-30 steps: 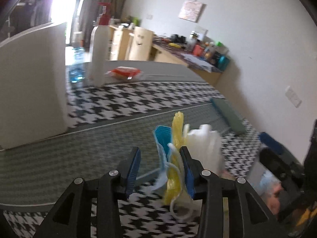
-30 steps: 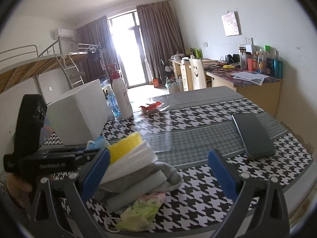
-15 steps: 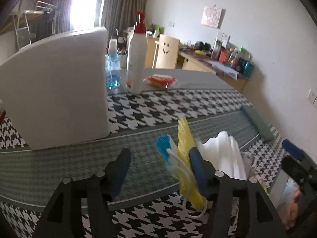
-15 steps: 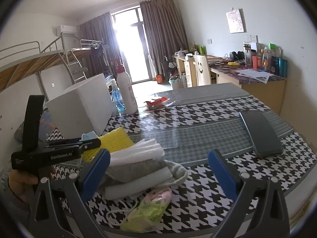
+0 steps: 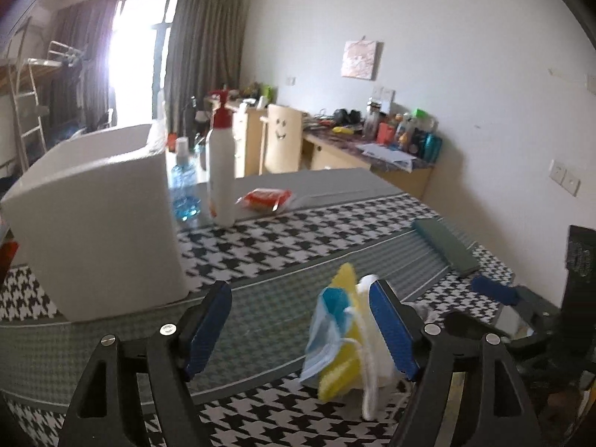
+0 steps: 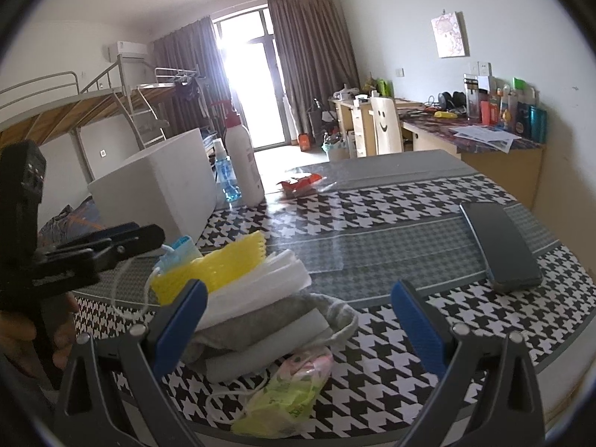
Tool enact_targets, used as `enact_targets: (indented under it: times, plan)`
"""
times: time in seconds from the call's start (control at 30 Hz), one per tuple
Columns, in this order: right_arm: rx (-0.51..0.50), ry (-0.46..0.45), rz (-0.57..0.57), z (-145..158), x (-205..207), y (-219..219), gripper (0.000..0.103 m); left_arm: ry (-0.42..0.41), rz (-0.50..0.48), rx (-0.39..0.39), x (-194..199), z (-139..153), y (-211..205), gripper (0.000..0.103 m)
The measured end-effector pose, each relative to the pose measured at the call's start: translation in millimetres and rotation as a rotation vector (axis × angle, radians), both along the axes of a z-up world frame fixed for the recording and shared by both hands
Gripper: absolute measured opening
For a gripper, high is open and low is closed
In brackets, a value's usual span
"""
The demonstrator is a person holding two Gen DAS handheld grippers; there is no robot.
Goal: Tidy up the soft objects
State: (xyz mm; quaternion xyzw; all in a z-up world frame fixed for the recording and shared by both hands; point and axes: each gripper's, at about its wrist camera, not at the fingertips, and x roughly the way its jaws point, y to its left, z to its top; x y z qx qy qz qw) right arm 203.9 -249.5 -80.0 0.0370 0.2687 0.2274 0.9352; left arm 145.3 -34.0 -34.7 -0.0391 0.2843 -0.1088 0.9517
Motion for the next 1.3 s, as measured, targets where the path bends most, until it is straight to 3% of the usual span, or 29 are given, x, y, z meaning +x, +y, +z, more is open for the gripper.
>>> enact_targets:
  times: [0.33,0.6,1.03,1.3]
  plan:
    - [0.022,0.013,-0.011,-5,2,-8,0.100,0.017,-0.113,0.042,18,7,-38,0.075]
    - [0.035,0.022,-0.011,-9,2,-16,0.100,0.101,-0.146,0.109,44,-8,-66,0.046]
    - [0.049,0.036,-0.022,-13,3,-24,0.100,0.209,-0.096,0.198,59,-35,-56,0.043]
    - [0.043,0.037,-0.024,-13,2,-23,0.100,0.218,-0.132,0.215,57,-43,-55,0.018]
